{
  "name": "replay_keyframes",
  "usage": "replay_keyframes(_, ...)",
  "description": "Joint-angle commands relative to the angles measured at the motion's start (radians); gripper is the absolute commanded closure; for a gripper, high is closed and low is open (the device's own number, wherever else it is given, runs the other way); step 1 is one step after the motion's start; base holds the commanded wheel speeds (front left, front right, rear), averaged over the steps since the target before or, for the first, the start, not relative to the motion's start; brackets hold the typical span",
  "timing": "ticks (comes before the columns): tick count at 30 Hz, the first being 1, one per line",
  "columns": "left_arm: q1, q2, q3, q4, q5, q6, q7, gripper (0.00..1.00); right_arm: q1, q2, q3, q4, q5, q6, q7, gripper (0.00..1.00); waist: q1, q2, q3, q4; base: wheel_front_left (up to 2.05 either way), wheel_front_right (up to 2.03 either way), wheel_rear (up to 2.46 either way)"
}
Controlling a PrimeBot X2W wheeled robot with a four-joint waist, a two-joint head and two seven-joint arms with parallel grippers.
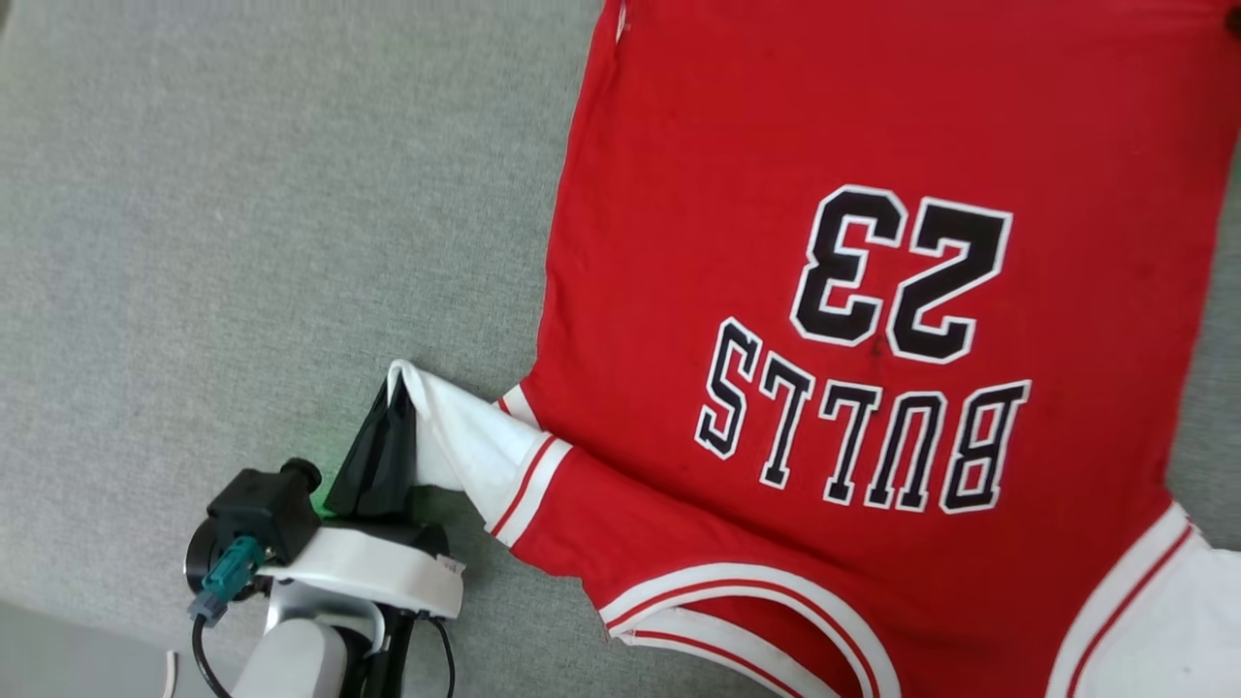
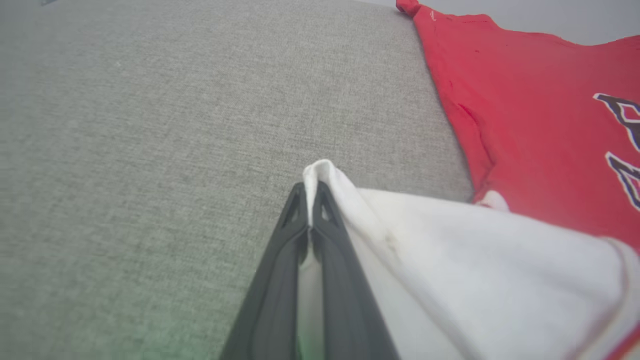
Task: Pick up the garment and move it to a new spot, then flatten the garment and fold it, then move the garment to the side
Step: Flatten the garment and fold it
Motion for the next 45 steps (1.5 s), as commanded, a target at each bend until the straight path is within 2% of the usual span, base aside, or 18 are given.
replay_keyframes(1,0.022,0.009,0.007,0.012,0.007,-0.003,0.004,1.00,0.028,-0.008,0.012,0.004,0.024,-0.001,-0.042,1.00,-0.0001,0.0000,-0.063,-0.027,0.00,0.00,0.00)
replay_keyframes(9,0.084,0.029,0.027,0.028,-0.003,0.003,0.005,1.00,0.126,-0.068,0.089,-0.057,0.133,-0.001,-0.156,1.00,-0.0001,0.0000,-0.190,-0.073,0.00,0.00,0.00)
replay_keyframes(15,0.145,0.049,0.034,0.029,-0.016,0.012,0.022,1.00,0.280,-0.158,0.131,-0.167,0.222,-0.002,-0.225,1.00,-0.0001,0.0000,-0.291,-0.108,0.00,0.00,0.00)
replay_keyframes(22,0.214,0.069,0.057,0.018,-0.034,0.029,0.029,1.00,0.517,-0.253,0.111,-0.282,0.289,-0.002,-0.264,1.00,-0.0001,0.0000,-0.362,-0.164,0.00,0.00,0.00)
replay_keyframes(26,0.245,0.078,0.065,0.019,-0.044,0.031,0.032,1.00,0.666,-0.276,0.086,-0.319,0.317,-0.002,-0.267,1.00,-0.0001,0.0000,-0.393,-0.193,0.00,0.00,0.00)
replay_keyframes(37,0.266,0.091,0.065,0.020,-0.057,0.030,0.038,1.00,1.062,-0.245,0.044,-0.348,0.356,-0.002,-0.219,1.00,-0.0001,0.0000,-0.421,-0.219,0.00,0.00,0.00)
replay_keyframes(41,0.258,0.092,0.058,0.027,-0.059,0.026,0.039,1.00,1.177,-0.194,0.053,-0.305,0.354,-0.001,-0.218,1.00,-0.0001,0.0000,-0.421,-0.214,0.00,0.00,0.00)
replay_keyframes(42,0.255,0.093,0.058,0.031,-0.062,0.026,0.037,1.00,1.201,-0.157,0.036,-0.282,0.343,-0.001,-0.248,1.00,-0.0001,0.0000,-0.421,-0.214,0.00,0.00,0.00)
replay_keyframes(43,0.255,0.094,0.058,0.032,-0.061,0.026,0.037,1.00,1.196,-0.148,0.023,-0.276,0.340,-0.001,-0.263,0.96,-0.0001,0.0000,-0.422,-0.215,0.00,0.00,0.00)
replay_keyframes(44,0.256,0.094,0.057,0.034,-0.060,0.027,0.036,1.00,1.190,-0.141,0.009,-0.274,0.336,-0.001,-0.276,0.51,-0.0001,0.0000,-0.424,-0.215,0.00,0.00,0.00)
replay_keyframes(45,0.257,0.095,0.056,0.035,-0.060,0.027,0.036,1.00,1.179,-0.135,-0.008,-0.277,0.333,-0.002,-0.290,0.00,-0.0001,0.0000,-0.427,-0.216,0.00,0.00,0.00)
